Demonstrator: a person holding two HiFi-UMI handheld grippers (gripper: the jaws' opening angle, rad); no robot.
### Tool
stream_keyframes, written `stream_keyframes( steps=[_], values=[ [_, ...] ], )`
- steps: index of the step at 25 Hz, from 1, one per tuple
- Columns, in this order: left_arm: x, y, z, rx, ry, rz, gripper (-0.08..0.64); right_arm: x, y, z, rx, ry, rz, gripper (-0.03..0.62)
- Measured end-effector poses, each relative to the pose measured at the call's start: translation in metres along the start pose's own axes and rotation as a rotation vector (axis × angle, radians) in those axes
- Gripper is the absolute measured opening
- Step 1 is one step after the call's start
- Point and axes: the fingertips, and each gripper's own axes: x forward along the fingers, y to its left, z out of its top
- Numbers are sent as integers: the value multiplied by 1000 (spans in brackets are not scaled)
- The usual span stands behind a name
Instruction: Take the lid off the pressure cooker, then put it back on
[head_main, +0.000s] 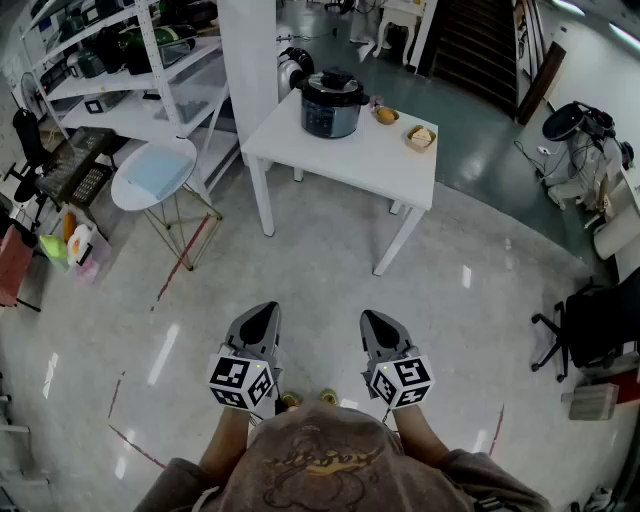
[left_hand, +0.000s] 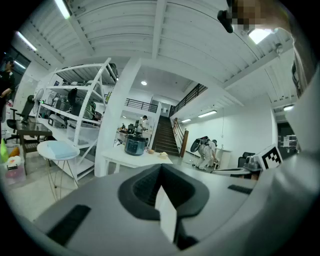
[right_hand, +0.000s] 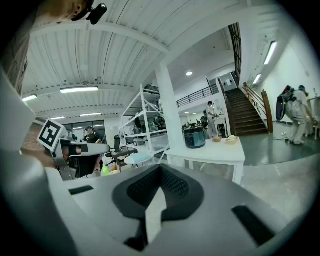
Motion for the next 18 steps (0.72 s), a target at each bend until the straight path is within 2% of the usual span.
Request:
stream_keyframes(
  steps=[11, 18],
  values=[
    [-2, 16, -1, 21, 18, -46, 2, 14, 21, 4, -14, -4, -7, -3],
    [7, 44, -1, 36, 16, -70, 2, 35, 32, -3, -30, 4, -27, -3]
  ],
)
